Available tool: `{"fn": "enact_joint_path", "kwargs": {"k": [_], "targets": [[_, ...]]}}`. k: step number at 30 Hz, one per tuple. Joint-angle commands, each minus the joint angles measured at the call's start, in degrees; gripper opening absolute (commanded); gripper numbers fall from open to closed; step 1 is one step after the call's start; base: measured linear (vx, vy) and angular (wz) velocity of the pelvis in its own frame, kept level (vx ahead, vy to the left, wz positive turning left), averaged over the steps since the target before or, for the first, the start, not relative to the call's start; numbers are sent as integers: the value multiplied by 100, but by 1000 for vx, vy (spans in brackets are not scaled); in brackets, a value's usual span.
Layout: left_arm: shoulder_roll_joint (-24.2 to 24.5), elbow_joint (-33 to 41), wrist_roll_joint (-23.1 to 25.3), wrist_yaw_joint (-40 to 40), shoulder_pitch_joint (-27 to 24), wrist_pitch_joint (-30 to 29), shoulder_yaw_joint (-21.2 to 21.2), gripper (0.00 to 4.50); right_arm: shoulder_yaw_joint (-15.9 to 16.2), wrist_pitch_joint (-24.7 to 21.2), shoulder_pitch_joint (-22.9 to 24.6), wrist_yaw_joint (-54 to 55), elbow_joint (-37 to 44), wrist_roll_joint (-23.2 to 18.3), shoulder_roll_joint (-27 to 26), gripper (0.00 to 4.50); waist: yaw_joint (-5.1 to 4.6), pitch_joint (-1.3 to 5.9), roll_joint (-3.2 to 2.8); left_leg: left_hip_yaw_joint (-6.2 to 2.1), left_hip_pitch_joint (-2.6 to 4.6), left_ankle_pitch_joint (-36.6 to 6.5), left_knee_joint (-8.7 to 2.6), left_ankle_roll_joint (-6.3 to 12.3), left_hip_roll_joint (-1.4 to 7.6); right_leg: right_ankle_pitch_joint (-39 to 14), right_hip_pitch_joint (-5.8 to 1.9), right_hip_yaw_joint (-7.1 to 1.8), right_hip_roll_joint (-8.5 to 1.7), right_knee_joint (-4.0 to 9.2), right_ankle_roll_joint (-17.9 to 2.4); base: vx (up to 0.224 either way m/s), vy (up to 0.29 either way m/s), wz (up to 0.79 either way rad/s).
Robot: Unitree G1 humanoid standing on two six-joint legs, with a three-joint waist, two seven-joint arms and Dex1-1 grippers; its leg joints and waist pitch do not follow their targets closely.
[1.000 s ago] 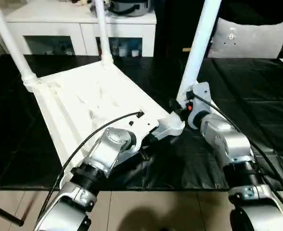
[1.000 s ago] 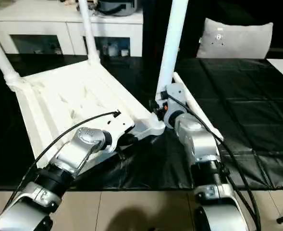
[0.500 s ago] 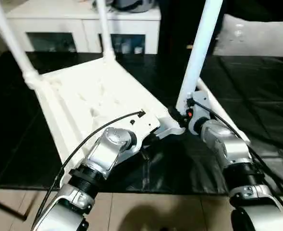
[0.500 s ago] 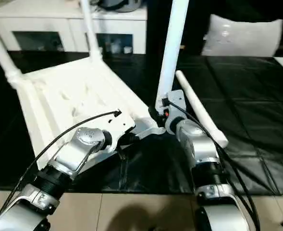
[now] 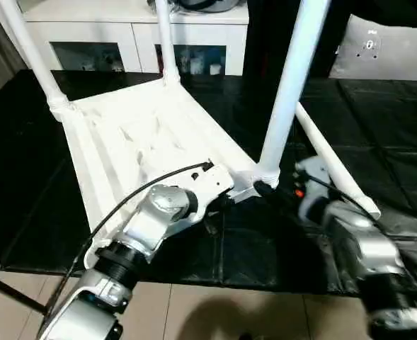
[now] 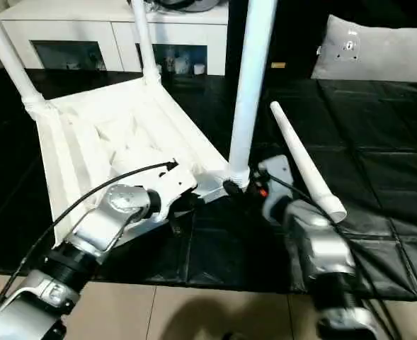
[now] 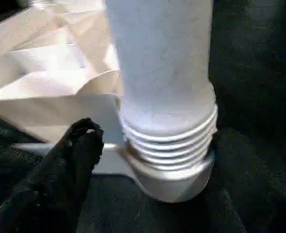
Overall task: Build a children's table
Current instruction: Rotate leg to tighten
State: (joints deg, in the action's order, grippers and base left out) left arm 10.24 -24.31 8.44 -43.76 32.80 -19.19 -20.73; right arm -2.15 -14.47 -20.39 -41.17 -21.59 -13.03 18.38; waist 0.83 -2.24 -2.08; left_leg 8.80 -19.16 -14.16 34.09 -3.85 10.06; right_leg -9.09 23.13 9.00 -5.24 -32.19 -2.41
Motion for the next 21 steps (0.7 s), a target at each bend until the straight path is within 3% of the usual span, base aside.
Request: {"fn": "enact_joint_path", "kwargs": {"k": [1, 9, 12, 17, 21], "targets": [[269, -280, 157, -129, -85, 196, -110, 0, -89, 101, 44, -518, 250, -167, 282, 445, 66, 317, 62, -72, -137, -282, -362, 840, 301, -1495, -422, -395, -450, 368, -894, 0, 0, 0], [647, -392, 128, -902, -146, 1067, -416, 0, -74, 358, -64, -1531, 273, -361, 829, 445, 150, 339, 55, -70, -108, -119, -340, 939, 318, -1456, -397, -394, -446, 341, -896, 0, 0, 0], [750, -444, 53, -1252, -111, 1386, -490, 0, 277, 723, -134, -2392, 216, -246, 1236, 445, 212, 355, 72, -59, -102, 6, -318, 1008, 326, -1191, -402, -392, -447, 290, -1011, 0, 0, 0], [847, -474, 11, -1594, -62, 1666, -578, 0, 470, 855, -189, -2754, 141, -146, 1342, 445, 309, 363, 80, -57, -87, 190, -309, 1088, 346, -1032, -397, -404, -453, 247, -1097, 0, 0, 0], [952, -462, -27, -2006, 7, 1980, -712, 0, 657, 1016, -334, -2970, -106, -13, 1321, 445, 387, 366, 95, -45, -73, 188, -307, 1008, 359, -1155, -386, -411, -457, 242, -1067, 0, 0, 0]]}}
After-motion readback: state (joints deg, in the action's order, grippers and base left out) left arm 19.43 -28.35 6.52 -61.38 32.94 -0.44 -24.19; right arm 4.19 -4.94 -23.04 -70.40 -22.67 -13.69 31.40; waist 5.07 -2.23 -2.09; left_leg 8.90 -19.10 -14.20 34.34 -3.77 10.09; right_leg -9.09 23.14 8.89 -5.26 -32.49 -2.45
